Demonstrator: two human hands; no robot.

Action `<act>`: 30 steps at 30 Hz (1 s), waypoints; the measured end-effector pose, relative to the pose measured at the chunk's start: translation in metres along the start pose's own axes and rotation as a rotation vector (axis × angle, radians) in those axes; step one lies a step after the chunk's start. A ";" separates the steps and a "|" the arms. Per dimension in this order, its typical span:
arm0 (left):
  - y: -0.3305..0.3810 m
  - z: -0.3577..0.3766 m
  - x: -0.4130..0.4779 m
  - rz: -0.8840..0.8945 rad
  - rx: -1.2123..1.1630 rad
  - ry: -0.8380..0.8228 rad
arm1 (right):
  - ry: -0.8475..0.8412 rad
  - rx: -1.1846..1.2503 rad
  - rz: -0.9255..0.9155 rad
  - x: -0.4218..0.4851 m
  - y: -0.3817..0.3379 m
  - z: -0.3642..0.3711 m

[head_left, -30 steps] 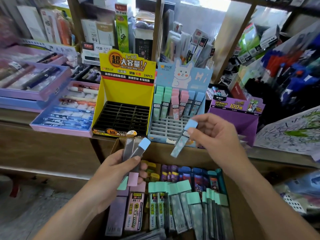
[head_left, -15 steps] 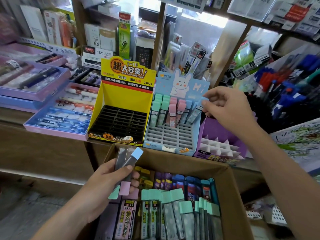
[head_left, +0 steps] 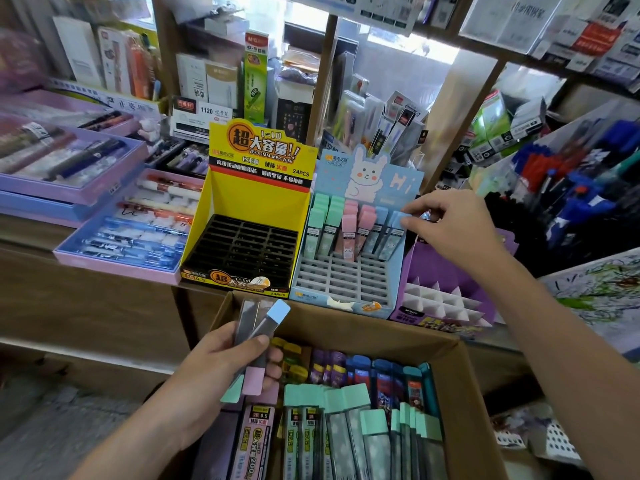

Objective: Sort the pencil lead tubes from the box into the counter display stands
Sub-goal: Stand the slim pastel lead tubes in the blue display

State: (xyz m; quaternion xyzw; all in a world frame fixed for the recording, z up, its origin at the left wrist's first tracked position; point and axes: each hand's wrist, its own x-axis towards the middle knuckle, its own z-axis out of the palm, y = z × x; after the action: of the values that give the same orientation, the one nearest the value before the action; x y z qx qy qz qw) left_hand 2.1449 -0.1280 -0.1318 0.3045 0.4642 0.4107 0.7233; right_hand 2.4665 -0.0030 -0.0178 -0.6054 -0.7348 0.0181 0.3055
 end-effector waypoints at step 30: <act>-0.001 -0.002 0.000 0.028 0.010 -0.035 | -0.144 -0.274 -0.125 0.012 -0.003 0.005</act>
State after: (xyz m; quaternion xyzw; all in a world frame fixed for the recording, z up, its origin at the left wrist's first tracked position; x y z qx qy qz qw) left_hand 2.1431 -0.1287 -0.1339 0.3218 0.4491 0.4130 0.7240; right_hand 2.4606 0.0090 -0.0156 -0.5917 -0.7865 -0.0581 0.1672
